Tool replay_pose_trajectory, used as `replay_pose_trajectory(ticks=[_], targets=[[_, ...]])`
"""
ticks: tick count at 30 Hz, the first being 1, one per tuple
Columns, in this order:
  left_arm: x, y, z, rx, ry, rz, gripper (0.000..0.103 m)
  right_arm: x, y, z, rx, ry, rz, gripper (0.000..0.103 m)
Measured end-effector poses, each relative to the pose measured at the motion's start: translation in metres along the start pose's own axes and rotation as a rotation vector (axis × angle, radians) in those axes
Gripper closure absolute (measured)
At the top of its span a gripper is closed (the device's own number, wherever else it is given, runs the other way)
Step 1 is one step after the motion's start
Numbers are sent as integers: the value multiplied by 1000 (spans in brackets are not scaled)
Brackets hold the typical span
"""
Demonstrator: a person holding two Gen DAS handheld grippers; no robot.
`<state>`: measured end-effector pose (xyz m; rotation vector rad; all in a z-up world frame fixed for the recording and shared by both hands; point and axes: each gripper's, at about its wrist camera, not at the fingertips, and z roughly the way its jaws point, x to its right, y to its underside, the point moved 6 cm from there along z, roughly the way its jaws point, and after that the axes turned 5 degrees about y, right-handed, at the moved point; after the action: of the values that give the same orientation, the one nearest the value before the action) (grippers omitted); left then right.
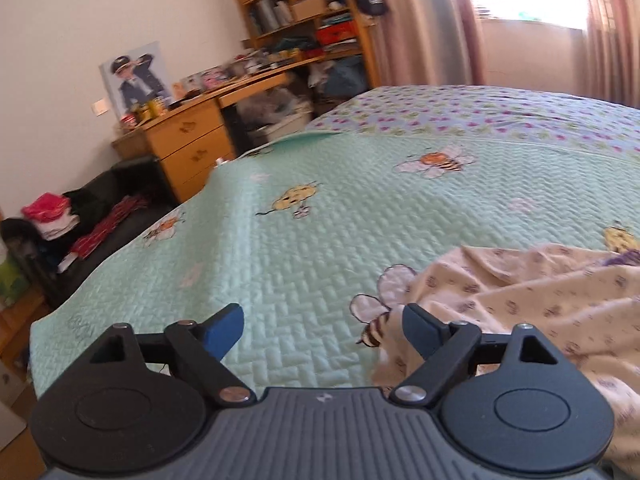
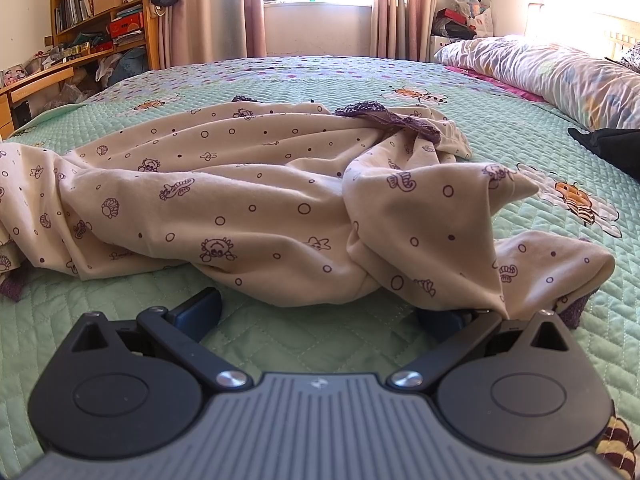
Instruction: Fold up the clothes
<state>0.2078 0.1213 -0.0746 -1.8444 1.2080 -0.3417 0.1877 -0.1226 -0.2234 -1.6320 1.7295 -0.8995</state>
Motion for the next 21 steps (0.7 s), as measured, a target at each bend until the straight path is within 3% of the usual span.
replay_pose_trajectory(ticks=[2,6,9,15,17,19,21], targets=[[0,-1,-6,10,0,10,1,0,0,0,0,0,0,0],[17,0,-8,-21,-49,54,1,0,0,0,0,0,0,0],[45,-6,-16,-43,-44,129,1,0,0,1,1,0,0,0],[95,-35,-36,40,-38,245,1,0,0,0,1,0,-1,0],[106,-34,-34,44,-23,260,1,1,0,0,0,0,0,0],[118,-25,-28,14,-12,344,5,0,1,0,0,0,-1,0],[119,-15,-27,-23,48,353,5,0,1,0,-1,0,0,0]])
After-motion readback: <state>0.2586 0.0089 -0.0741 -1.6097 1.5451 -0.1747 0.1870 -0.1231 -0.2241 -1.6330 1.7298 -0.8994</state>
